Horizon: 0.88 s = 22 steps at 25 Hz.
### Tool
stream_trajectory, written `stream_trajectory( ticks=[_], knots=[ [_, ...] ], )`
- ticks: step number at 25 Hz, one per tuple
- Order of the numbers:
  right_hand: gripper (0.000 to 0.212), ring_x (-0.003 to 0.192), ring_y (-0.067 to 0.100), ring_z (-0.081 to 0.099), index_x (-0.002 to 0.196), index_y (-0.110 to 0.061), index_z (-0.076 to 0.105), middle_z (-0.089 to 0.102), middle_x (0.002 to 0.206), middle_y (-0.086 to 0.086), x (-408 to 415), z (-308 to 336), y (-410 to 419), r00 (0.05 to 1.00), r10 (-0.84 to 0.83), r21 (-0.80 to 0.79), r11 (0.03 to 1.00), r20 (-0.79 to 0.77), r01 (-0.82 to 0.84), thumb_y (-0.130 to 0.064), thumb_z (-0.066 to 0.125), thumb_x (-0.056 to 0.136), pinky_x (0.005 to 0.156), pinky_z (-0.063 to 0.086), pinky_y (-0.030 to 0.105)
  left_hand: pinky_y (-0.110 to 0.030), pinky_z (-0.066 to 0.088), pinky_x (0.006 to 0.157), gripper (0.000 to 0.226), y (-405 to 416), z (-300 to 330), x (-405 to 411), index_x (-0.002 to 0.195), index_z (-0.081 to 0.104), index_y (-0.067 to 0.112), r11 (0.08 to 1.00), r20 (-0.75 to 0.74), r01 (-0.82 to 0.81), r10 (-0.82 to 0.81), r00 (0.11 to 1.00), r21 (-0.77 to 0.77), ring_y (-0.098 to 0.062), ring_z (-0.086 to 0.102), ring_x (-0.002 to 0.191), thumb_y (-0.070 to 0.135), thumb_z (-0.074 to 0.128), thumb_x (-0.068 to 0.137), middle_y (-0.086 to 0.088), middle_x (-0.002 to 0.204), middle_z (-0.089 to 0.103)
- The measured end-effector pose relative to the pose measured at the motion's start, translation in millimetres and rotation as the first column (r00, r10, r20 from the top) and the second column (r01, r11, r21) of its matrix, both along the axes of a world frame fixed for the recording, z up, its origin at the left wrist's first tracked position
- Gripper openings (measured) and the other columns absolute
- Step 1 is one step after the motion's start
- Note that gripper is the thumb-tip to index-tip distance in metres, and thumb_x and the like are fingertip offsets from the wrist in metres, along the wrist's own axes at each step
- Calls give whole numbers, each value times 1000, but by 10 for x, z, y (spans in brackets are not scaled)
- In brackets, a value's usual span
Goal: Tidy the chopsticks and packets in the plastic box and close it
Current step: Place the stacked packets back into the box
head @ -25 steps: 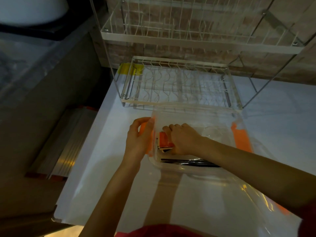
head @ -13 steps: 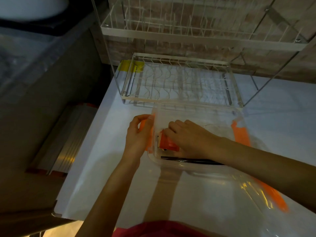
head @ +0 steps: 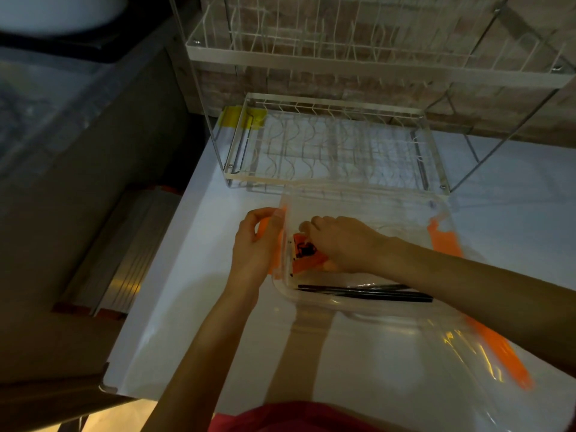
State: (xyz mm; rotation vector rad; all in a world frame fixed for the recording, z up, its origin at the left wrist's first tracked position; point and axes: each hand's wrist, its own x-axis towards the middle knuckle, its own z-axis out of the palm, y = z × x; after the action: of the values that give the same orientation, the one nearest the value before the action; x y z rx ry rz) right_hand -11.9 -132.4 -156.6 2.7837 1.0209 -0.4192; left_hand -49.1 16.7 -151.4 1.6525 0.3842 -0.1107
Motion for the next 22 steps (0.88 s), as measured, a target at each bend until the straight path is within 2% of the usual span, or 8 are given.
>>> stream_trajectory(
  ticks=[5, 9, 14, 16, 19, 22],
  knots=[
    [47, 100, 30, 57, 124, -12, 42, 54, 116, 11, 90, 109, -49, 994, -54, 25, 998, -97, 56, -37, 55, 85, 68, 38, 34, -19, 46, 59, 28, -2, 5, -12, 110, 56, 21, 1000, 9, 6, -6, 1000, 3, -17, 60, 98, 37, 47, 89, -7, 119, 57],
    [32, 100, 28, 56, 115, -10, 51, 56, 114, 11, 82, 119, -74, 983, -116, 45, 991, -139, 123, -30, 48, 89, 69, 38, 34, -23, 48, 64, 28, -2, 9, -13, 111, 56, 19, 1000, 15, 5, -5, 1000, -7, -19, 60, 100, 36, 48, 89, -9, 118, 58],
    [33, 96, 27, 58, 110, -8, 56, 57, 114, 9, 75, 130, -107, 983, -177, 75, 981, -44, 179, -31, 41, 92, 66, 36, 32, -21, 47, 64, 28, -3, 10, -12, 111, 56, 19, 1000, 18, 4, -4, 1000, -2, -21, 60, 102, 35, 47, 90, -9, 118, 59],
    [31, 91, 28, 59, 106, -6, 56, 60, 108, 9, 69, 125, -111, 985, -169, 70, 984, 40, 166, -29, 39, 93, 61, 35, 31, -20, 46, 62, 28, -9, 17, -13, 111, 56, 20, 1000, 21, 4, -4, 1000, 3, -19, 60, 99, 35, 47, 90, -7, 115, 60],
    [27, 83, 28, 61, 98, -5, 54, 63, 99, 11, 40, 103, -105, 979, -114, 5, 993, 167, 115, -25, 37, 93, 48, 23, 26, -19, 45, 60, 29, -8, 21, -10, 111, 57, 19, 1000, 18, -1, 1, 1000, -2, -16, 61, 94, 37, 48, 89, -6, 114, 61],
    [26, 83, 29, 61, 100, -5, 53, 64, 98, 12, 10, 74, -100, 977, -104, -52, 992, 185, 115, -25, 37, 93, 44, 13, 26, -20, 47, 64, 30, -7, 13, -6, 112, 56, 19, 1000, 9, 4, -4, 1000, -2, -17, 60, 99, 37, 47, 90, -6, 117, 59]
  ],
)
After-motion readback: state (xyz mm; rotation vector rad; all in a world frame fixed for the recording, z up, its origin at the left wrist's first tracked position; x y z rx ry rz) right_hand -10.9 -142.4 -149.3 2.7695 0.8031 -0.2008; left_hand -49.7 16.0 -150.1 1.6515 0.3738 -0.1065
